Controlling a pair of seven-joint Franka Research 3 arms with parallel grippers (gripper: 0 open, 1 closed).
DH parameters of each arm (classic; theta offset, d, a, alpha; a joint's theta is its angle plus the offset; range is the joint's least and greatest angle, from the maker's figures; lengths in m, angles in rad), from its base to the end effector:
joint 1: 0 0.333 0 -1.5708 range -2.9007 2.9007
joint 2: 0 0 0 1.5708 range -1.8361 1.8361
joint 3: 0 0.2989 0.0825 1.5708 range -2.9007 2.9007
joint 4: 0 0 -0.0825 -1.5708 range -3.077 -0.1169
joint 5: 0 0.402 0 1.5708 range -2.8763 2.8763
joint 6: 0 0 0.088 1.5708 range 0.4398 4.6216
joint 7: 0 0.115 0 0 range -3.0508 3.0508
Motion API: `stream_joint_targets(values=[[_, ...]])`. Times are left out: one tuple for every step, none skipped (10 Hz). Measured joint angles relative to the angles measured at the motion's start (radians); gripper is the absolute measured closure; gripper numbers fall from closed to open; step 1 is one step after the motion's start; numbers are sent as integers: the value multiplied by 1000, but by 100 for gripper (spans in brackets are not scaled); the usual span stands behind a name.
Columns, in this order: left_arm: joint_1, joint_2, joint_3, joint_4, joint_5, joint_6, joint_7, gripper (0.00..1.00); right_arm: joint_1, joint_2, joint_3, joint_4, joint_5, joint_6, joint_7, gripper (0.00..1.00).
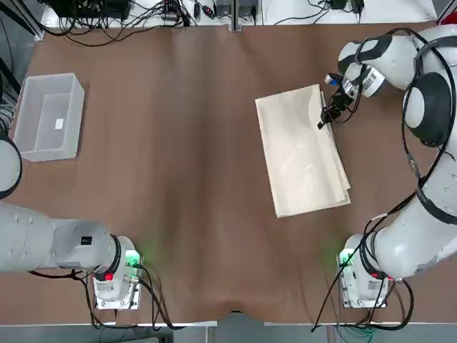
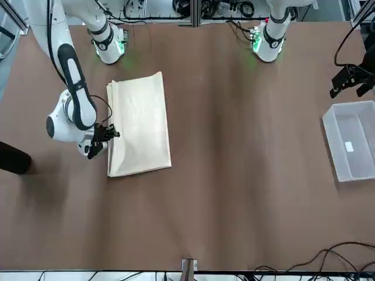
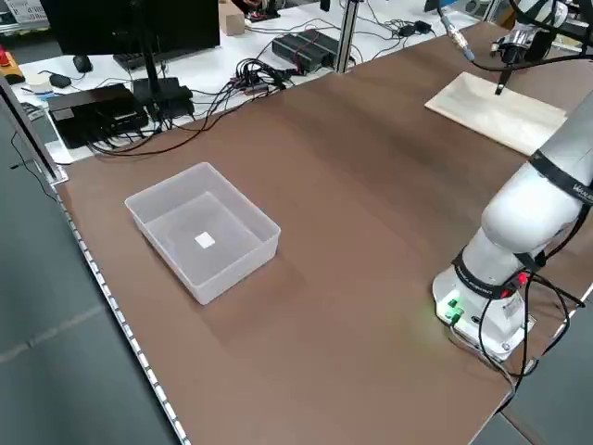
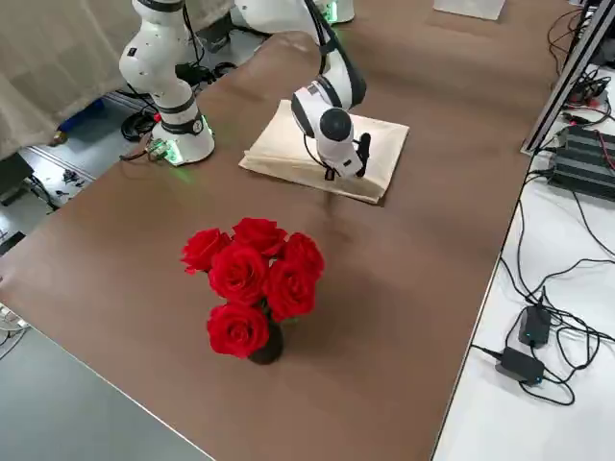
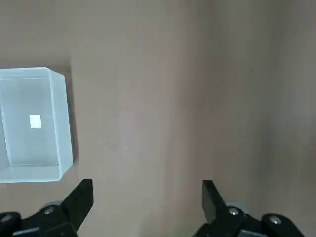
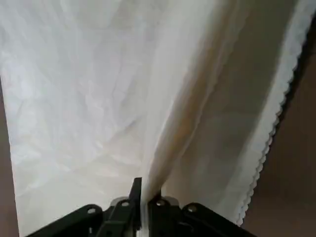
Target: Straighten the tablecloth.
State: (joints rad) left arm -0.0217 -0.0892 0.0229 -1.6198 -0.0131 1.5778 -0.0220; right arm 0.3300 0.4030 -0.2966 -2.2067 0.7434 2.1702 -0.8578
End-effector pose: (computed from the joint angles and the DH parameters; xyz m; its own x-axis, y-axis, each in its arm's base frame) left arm 0.5472 -0.0003 0.6259 0.9986 0.0233 0.0468 0.0226 -0.9996 0.0162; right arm 0.5109 0.0374 0.1414 0.9320 0.3517 -0.0878 0.2618 -0.8207 -0.5079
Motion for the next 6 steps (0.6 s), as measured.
stream_joint_targets(values=[[0,0,0,0,0,0,0,2,0,0,-1,0,0,-3,0,67],[0,0,0,0,0,0,0,2,-1,0,-2,0,0,-5,0,53],[0,0,0,0,0,0,0,3,-1,0,-2,0,0,-5,0,51],[0,0,0,0,0,0,0,2,-1,0,-2,0,0,-5,0,51],[0,0,0,0,0,0,0,3,-1,0,-2,0,0,-5,0,51],[0,1,0,0,0,0,0,3,-1,0,-2,0,0,-5,0,51]])
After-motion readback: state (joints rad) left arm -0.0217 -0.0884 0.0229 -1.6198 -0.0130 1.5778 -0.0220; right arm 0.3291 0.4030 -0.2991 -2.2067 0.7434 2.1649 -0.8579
